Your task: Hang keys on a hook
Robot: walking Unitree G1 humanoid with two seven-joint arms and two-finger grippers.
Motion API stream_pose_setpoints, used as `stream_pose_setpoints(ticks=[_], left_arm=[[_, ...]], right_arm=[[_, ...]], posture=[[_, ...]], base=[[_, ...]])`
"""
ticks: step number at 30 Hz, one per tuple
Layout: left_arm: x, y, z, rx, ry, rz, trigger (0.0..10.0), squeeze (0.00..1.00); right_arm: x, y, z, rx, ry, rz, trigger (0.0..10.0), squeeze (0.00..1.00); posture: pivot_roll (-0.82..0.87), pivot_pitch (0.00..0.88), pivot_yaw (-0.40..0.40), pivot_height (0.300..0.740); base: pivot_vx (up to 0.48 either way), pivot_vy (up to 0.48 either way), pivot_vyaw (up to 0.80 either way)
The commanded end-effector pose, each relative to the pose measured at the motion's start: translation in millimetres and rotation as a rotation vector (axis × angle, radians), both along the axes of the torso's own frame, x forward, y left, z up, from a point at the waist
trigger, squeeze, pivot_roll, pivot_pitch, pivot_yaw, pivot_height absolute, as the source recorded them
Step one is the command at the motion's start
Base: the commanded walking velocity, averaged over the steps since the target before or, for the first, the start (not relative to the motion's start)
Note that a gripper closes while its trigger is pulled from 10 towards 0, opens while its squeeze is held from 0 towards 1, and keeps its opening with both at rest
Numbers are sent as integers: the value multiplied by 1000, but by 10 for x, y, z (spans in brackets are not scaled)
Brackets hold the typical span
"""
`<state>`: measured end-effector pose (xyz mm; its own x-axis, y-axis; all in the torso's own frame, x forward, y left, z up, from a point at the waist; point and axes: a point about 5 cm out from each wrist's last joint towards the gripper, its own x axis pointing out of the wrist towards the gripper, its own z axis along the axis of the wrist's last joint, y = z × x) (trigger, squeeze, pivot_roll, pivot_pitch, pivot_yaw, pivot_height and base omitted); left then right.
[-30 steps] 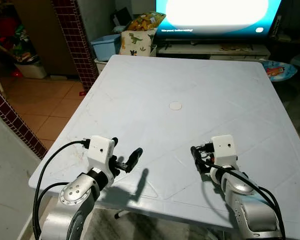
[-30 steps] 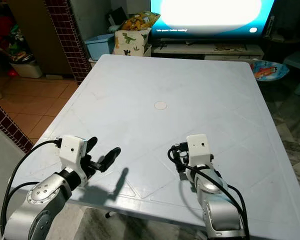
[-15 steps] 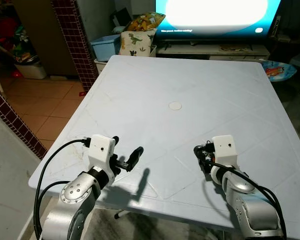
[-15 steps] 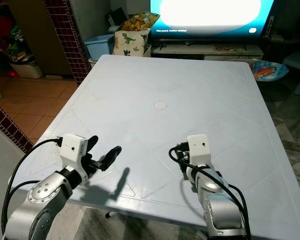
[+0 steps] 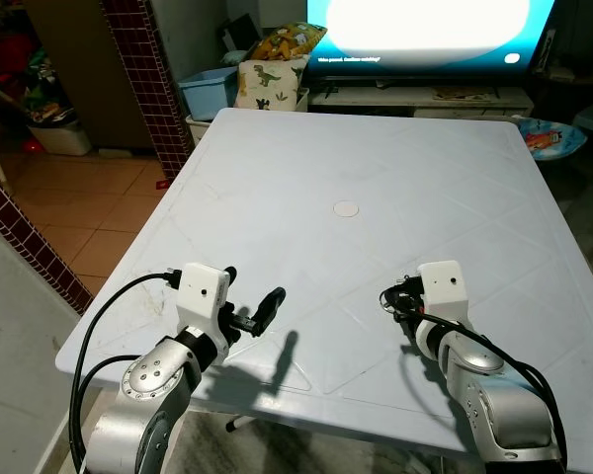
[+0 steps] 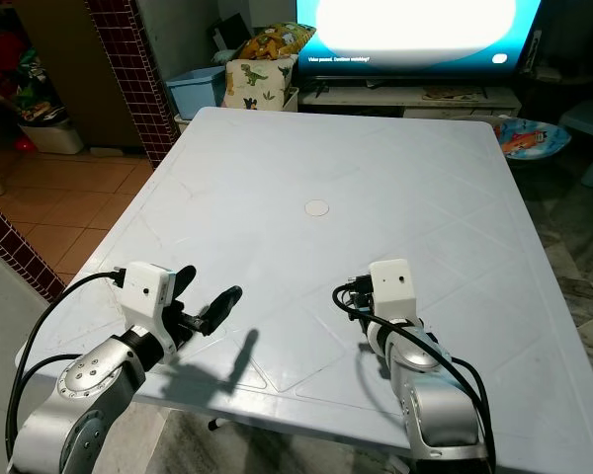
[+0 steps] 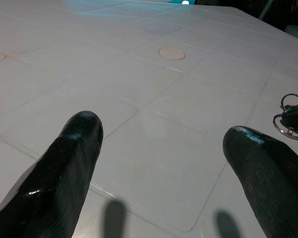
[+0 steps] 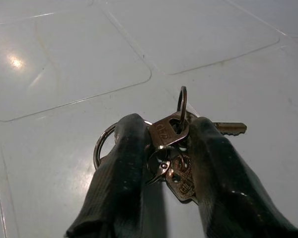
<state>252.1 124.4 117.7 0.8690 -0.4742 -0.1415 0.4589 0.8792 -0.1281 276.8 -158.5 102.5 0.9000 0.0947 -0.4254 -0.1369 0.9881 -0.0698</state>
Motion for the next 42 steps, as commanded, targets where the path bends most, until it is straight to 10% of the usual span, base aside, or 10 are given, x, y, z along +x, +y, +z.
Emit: stream_pose_setpoints(ticks=[1,29,40,41,42], left_arm=[[23,-2,2,13,-3,3,10000,0],[72,-34,33,6,-26,5,10000,0],[90,-61,31,2,-31,3,10000,0],[90,-62,31,1,-31,4,10000,0],[90,-63,31,0,-30,4,10000,0]], right_arm=[[-26,-17,-71,-9,57,-15,0,0],[179,-257,414,-173,-231,-179,0,0],[193,103,652,-82,-390,40,0,0],[177,141,601,-82,-361,70,2902,0],[167,160,571,-81,-344,87,2902,0]], posture=[[-32,44,59,740],[-35,44,58,740],[-43,31,54,740],[-43,31,54,740],[-43,31,54,740]], base=[[0,0,0],[0,0,0],[0,0,0],[0,0,0],[0,0,0]])
